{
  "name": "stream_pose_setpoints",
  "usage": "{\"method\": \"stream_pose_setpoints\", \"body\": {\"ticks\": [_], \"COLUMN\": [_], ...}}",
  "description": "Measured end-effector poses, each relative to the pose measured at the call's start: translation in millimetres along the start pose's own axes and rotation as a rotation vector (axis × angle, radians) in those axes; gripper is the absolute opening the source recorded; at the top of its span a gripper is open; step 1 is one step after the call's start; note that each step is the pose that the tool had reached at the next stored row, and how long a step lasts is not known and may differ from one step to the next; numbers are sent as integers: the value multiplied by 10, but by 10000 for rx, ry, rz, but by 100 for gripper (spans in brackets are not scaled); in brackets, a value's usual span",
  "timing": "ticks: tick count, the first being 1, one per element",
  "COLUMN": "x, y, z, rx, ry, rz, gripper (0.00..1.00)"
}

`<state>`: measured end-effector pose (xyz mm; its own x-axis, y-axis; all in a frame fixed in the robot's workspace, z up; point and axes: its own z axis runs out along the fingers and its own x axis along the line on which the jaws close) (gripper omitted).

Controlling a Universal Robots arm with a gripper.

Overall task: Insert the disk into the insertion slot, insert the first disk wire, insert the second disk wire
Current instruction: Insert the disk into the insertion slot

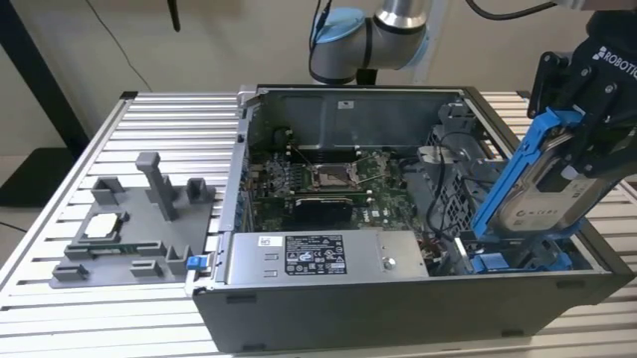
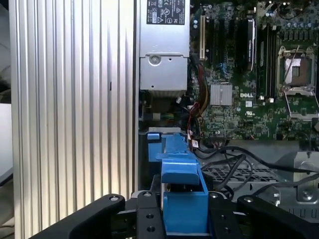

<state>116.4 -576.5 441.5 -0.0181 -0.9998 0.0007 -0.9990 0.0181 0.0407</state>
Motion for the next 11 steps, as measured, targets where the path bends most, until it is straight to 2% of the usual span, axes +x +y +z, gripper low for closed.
{"method": "stream_pose_setpoints", "body": {"ticks": [6,11], "x": [0,-1], "y": [-23,-29], "z": [86,151], "rx": [-2,-3], "ry": [-26,-106], "rz": [-1,-4], "gripper": [0,0]}}
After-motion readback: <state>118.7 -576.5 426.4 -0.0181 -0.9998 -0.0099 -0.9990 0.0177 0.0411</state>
